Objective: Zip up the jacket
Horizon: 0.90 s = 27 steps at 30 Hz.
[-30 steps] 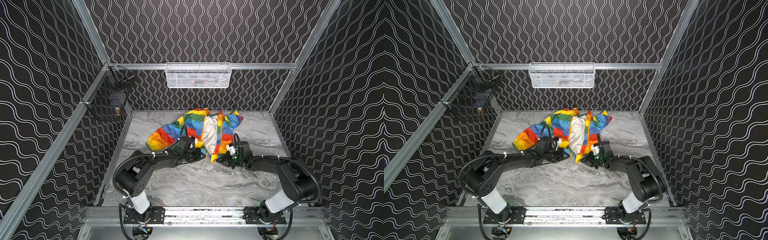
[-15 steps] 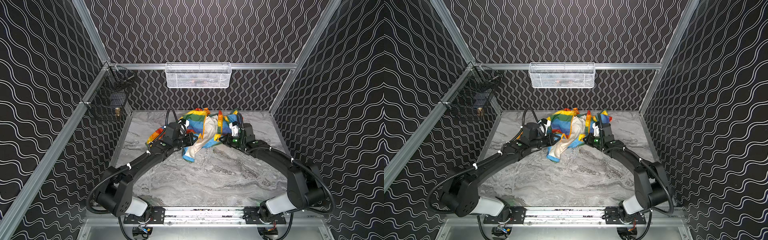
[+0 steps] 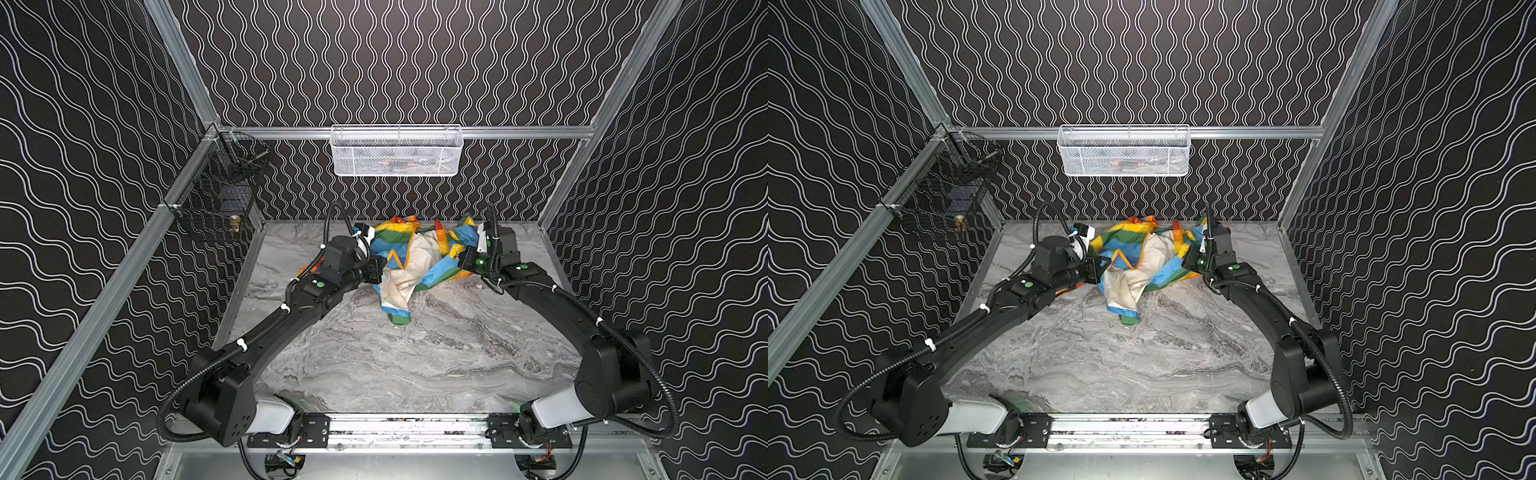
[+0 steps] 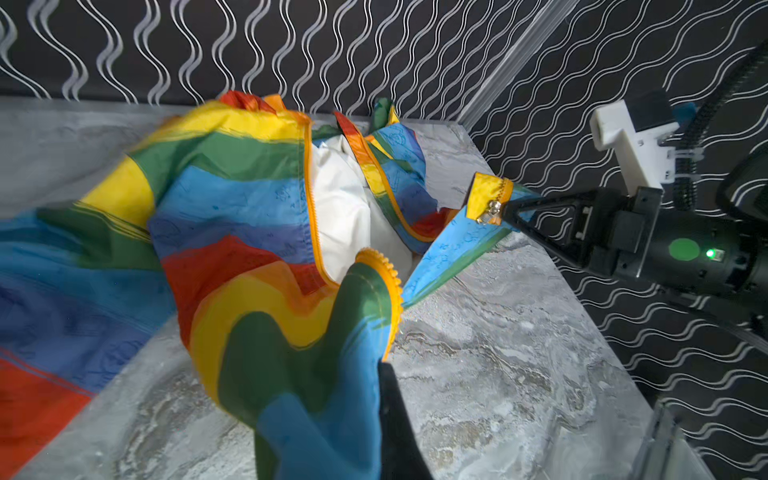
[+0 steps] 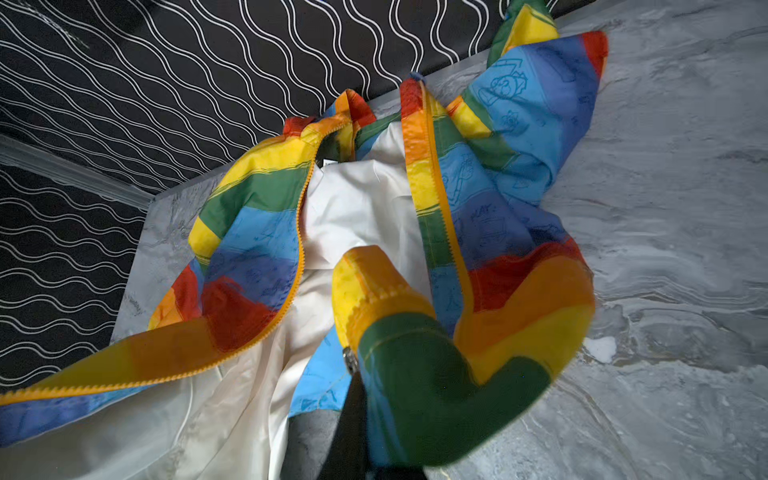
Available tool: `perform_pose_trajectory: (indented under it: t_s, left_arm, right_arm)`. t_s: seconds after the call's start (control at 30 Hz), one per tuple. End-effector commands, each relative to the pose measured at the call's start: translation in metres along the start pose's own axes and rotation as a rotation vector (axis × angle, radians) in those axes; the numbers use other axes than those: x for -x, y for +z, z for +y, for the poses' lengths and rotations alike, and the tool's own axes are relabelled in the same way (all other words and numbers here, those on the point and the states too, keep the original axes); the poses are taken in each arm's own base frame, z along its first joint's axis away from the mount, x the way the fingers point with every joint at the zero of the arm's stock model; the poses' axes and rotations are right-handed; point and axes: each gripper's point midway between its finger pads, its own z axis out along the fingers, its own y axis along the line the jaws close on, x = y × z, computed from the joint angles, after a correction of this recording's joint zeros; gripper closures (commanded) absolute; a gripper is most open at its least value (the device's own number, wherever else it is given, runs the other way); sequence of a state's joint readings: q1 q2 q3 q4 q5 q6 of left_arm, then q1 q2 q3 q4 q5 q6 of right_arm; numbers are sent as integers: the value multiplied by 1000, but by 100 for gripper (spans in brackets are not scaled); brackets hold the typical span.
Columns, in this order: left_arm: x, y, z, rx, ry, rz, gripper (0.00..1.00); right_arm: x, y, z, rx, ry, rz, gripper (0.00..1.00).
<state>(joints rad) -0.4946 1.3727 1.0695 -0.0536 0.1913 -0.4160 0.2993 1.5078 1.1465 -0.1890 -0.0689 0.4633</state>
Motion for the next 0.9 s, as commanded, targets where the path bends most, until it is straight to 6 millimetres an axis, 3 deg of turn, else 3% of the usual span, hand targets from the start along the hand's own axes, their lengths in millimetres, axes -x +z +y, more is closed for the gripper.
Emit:
perform_pose_trajectory:
  t_s: [0.0,0.37,0.53,0.87]
  left_arm:
    - [11,-7,6,18,23,-42,100]
    - [28,-25,6,-11,-13,-114,100]
    - [26,-18,-3,-71,7,-83,100]
    - [20,-9,-1,-80,1,-47,100]
  right_arm:
    - [6,-4,-11,-54,47,-24,100]
    - [-7,-10,4,121,58,11,100]
    - [-1,-23,14,181,36,-50,100]
    - [-14,-11,18,217,42,23,100]
